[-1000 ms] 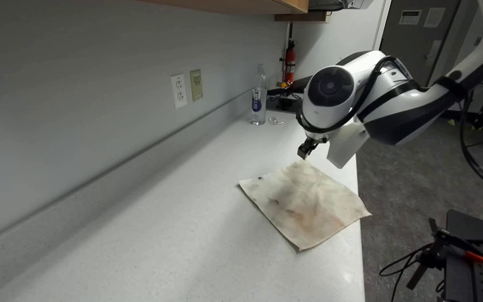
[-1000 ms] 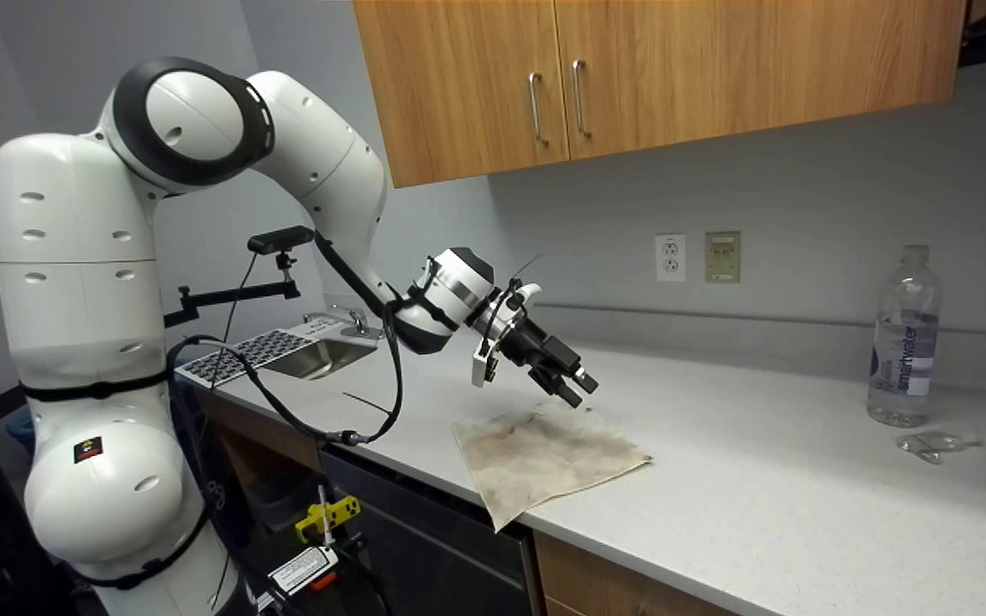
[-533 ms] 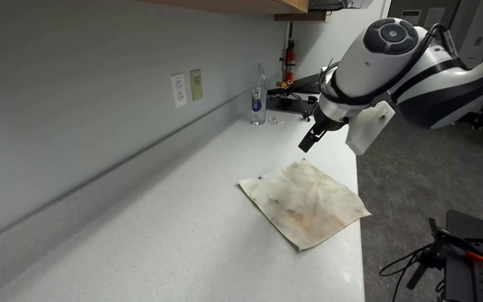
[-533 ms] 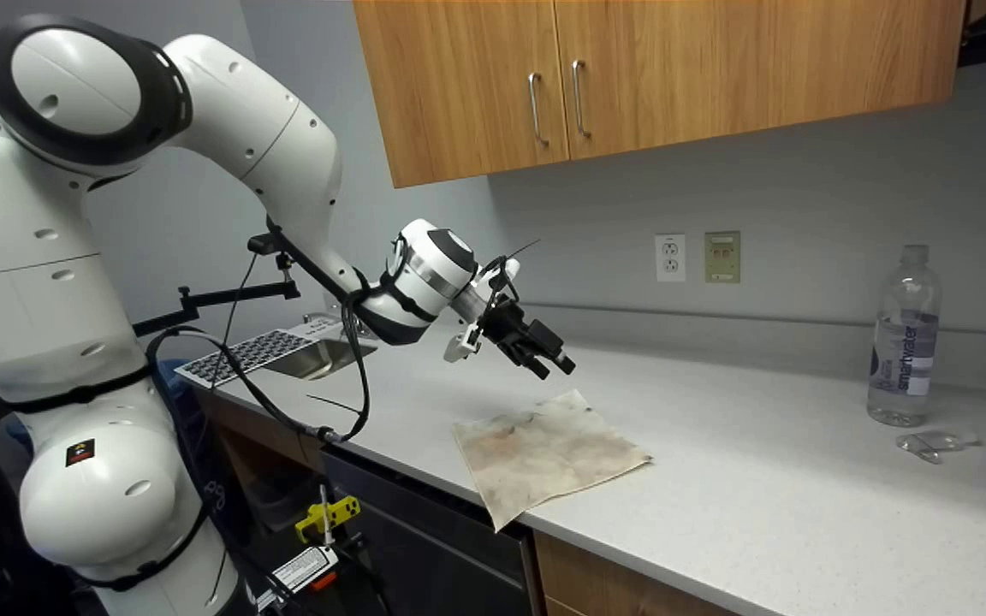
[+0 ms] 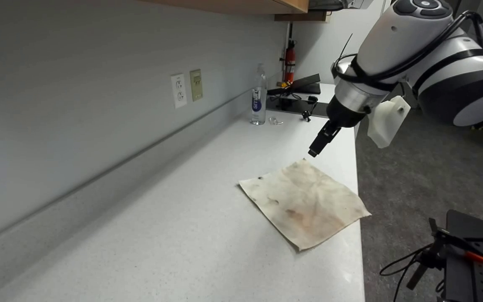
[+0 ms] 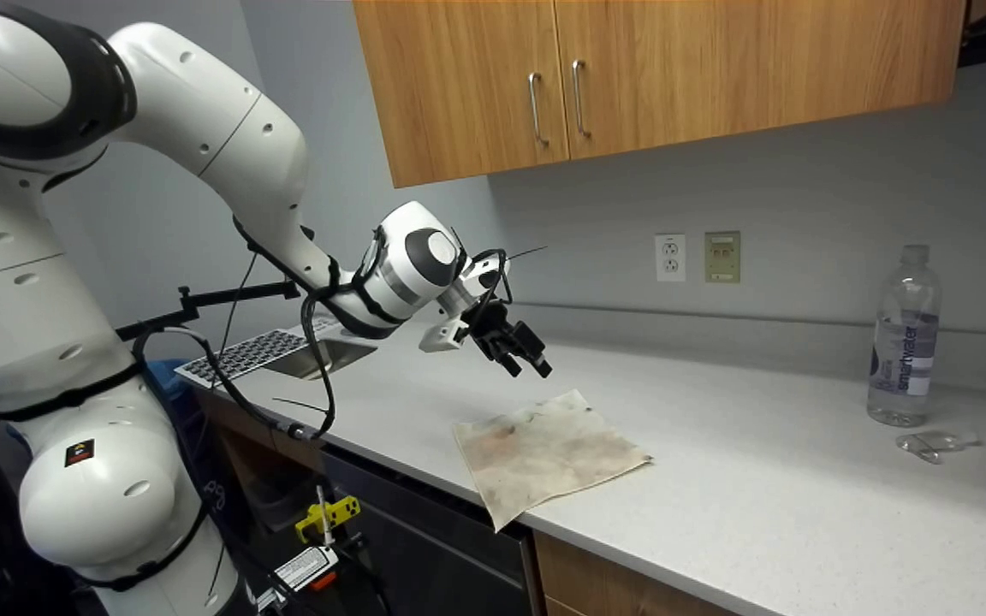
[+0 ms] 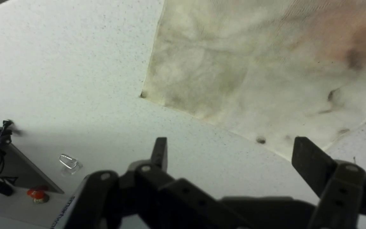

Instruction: Unfold the white towel

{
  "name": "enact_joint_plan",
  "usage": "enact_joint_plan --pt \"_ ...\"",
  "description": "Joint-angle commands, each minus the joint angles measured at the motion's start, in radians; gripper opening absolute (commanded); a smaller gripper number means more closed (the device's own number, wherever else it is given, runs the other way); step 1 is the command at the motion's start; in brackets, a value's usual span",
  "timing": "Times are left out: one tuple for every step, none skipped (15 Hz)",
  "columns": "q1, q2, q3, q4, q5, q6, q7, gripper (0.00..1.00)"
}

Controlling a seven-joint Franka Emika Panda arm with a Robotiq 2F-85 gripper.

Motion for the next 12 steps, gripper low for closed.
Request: enact_joint_plan --pt "0.0 -0.136 0.011 -0.106 0.148 0.001 -0.137 1.0" --pt "0.022 -0.164 -0.007 -0.124 0.158 -0.005 -0.139 1.0" --pt "0.025 -0.195 -0.006 -0.145 0.173 -0.009 -0.142 1.0" --pt "0.0 -0.227 0.025 -0.17 0.223 -0.005 -0.177 1.0" --pt "-0.003 -0.258 0.031 -0.191 0.249 -0.007 -0.184 1.0" --pt "-0.004 -0.289 0.037 -0.216 0.287 -0.003 -0.205 1.0" --pt "0.007 -0.18 0.019 -0.138 0.215 -0.001 -0.144 1.0" --pt "-0.048 -0.21 0.081 -0.162 0.274 0.007 -0.184 1.0" --pt "-0.05 -0.232 0.085 -0.178 0.287 0.008 -0.193 1.0" --pt "-0.051 -0.247 0.087 -0.189 0.291 0.008 -0.195 1.0" --pt "-0.052 -0.254 0.088 -0.196 0.292 0.009 -0.196 1.0" --pt "-0.052 -0.258 0.088 -0.199 0.293 0.009 -0.197 1.0"
